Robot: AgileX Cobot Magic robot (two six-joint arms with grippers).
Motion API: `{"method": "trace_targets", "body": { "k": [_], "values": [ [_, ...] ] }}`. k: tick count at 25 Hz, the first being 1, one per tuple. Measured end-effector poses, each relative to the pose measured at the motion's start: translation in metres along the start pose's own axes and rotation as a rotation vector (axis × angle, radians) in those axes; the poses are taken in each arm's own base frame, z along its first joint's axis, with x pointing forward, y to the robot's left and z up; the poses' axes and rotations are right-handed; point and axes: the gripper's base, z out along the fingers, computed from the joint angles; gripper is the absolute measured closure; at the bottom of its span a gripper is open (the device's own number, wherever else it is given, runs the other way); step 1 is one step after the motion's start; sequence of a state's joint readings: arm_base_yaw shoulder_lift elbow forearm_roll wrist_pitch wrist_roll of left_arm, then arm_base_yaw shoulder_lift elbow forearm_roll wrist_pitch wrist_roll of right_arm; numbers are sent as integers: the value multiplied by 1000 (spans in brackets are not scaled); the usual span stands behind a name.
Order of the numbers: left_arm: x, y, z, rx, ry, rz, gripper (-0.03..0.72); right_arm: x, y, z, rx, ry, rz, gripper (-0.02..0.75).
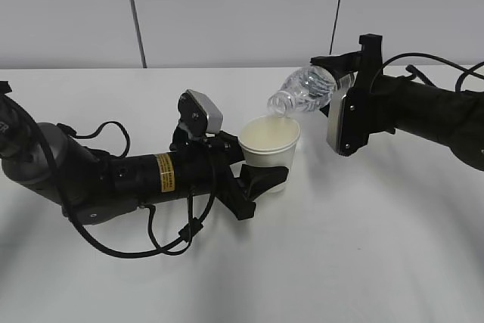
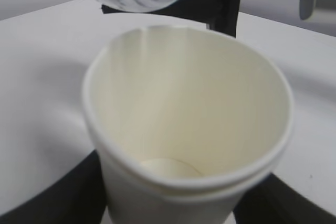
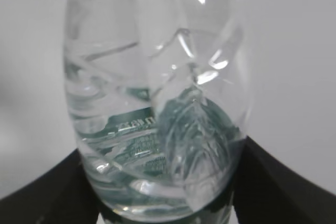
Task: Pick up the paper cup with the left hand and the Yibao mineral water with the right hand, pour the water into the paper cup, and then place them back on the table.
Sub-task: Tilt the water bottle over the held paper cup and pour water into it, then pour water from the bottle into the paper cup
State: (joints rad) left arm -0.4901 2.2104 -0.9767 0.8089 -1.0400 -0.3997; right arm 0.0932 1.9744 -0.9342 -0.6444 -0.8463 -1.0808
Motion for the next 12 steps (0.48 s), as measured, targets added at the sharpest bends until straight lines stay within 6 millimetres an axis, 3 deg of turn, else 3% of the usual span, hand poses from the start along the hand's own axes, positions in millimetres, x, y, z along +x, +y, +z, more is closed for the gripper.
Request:
{"method": "trace_targets", "body": {
  "k": [12],
  "values": [
    [0,0,0,-1,0,-2,269,0,0,0,0,0,-49,251]
  ]
}}
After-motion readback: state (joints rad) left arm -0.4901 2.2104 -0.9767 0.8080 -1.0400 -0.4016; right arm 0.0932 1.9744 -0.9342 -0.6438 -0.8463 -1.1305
